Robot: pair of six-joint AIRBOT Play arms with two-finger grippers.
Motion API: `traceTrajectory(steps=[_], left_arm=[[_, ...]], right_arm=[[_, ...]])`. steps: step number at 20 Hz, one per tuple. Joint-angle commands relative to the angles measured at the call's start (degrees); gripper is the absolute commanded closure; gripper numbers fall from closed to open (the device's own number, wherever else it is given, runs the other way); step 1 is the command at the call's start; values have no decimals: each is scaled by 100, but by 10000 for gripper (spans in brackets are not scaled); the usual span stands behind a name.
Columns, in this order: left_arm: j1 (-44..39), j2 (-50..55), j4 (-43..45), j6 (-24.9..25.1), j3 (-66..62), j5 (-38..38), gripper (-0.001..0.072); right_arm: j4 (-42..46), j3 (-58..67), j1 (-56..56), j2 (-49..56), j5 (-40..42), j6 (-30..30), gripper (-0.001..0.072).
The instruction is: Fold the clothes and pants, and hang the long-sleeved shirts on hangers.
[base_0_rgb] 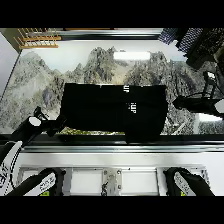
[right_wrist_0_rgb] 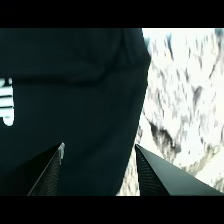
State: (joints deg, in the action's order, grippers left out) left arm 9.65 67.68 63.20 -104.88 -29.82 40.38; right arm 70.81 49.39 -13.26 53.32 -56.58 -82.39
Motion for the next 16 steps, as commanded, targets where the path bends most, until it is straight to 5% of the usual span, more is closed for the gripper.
traceTrajectory(steps=[1,5,11,13,16], left_arm=[[-323,122,332,59,-415,72,702],[-323,120,481,249,-503,258,702],[-323,120,476,249,-505,238,702],[-323,120,476,247,-505,216,702],[-323,120,468,247,-505,188,702]], right_arm=[[33,-442,-109,-2,-640,-81,224],[-240,-1659,-227,4,-938,-354,225],[-1561,-2916,-223,74,125,-28,229],[-1858,-2957,-195,170,306,227,378],[-2096,-2957,50,334,514,358,389]])
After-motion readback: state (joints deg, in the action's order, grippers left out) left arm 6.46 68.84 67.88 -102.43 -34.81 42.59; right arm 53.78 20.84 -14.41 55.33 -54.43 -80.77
